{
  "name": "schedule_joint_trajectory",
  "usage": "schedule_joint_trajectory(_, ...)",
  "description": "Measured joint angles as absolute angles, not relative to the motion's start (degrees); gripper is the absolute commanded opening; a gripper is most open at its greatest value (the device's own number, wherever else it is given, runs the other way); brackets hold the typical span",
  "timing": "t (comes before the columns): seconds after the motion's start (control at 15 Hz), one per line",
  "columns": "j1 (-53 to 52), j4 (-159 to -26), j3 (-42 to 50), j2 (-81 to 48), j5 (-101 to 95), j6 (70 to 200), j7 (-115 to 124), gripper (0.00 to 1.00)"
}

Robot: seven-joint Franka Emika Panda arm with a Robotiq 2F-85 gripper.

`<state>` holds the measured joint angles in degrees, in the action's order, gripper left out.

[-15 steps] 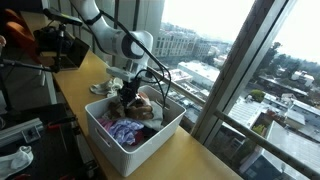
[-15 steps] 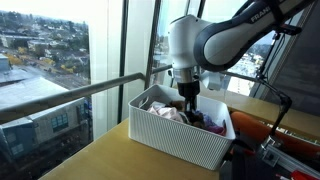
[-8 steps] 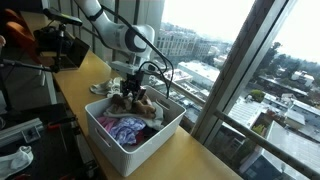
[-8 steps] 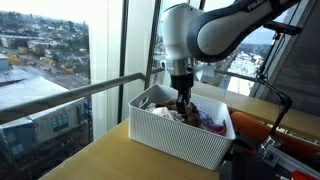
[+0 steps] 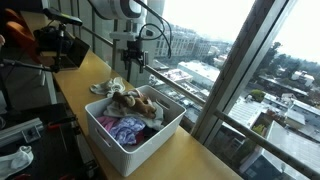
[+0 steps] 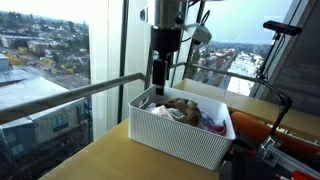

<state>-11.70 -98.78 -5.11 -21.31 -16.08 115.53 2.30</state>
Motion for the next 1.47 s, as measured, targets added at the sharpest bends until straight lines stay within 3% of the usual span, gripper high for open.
schedule_joint_trajectory(0.53, -20.24, -88.28, -8.91, -34.62, -16.07, 117.6, 3.18, 1.0)
schedule_joint_trajectory(1.4, -24.06, -68.88, -10.31, -55.64, -8.63, 115.66, -0.53, 1.0)
schedule_joint_trajectory(1.47, -24.12, -67.73, -10.32, -56.77, -8.24, 115.31, -0.79, 0.88)
